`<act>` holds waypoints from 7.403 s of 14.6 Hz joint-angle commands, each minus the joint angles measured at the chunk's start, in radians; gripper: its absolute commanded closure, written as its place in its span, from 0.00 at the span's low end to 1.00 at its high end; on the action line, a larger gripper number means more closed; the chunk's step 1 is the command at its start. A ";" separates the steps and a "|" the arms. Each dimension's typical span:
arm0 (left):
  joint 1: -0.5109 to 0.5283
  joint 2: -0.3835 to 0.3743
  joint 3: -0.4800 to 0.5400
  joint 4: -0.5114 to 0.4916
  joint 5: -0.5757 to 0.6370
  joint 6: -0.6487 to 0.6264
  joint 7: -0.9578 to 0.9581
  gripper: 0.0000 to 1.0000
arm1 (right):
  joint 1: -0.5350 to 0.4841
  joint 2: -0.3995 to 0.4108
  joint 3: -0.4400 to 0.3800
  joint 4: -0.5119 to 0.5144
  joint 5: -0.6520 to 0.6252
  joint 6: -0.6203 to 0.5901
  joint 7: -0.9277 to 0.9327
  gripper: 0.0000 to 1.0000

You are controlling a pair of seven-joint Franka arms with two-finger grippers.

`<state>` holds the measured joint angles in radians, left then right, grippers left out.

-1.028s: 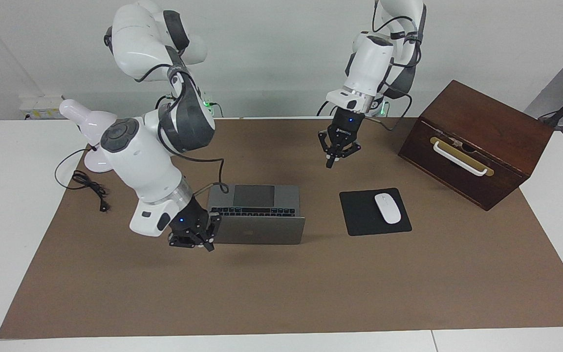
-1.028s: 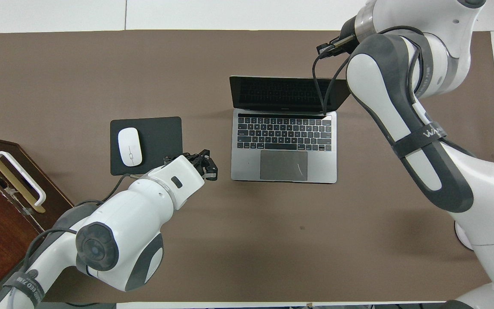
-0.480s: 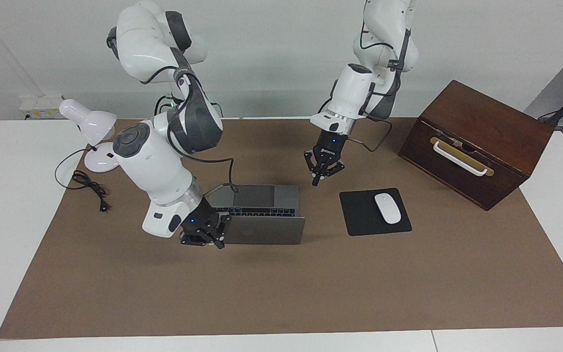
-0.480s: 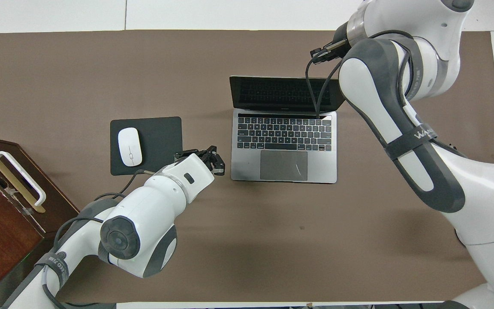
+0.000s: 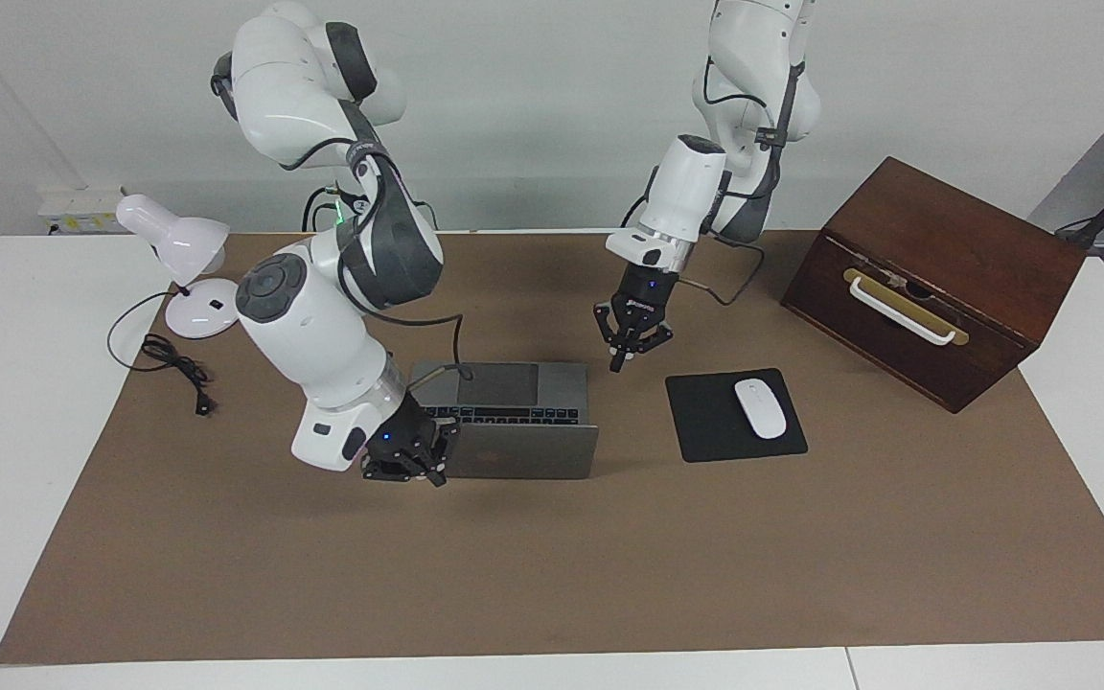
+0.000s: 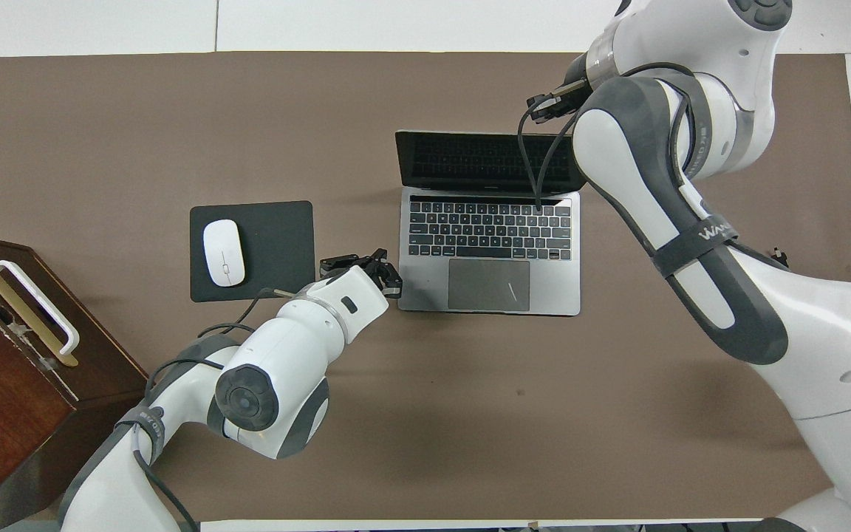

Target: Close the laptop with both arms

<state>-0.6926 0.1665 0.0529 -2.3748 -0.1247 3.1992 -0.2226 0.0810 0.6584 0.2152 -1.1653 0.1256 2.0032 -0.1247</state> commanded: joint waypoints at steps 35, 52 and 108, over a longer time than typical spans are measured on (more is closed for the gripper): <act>-0.119 0.171 0.022 -0.121 -0.013 0.281 0.197 1.00 | -0.006 -0.046 0.012 -0.092 0.028 -0.008 0.060 1.00; -0.127 0.209 0.024 -0.119 -0.013 0.303 0.197 1.00 | -0.007 -0.183 0.039 -0.378 0.031 -0.061 0.119 1.00; -0.041 -0.286 0.024 -0.158 -0.013 -0.362 0.121 1.00 | -0.083 -0.580 0.026 -0.436 -0.063 -0.409 0.120 0.00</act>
<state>-0.7404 -0.0045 0.0752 -2.4933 -0.1252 2.9701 -0.1101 0.0127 0.1191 0.2336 -1.5830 0.0777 1.6165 -0.0128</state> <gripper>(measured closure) 0.991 0.000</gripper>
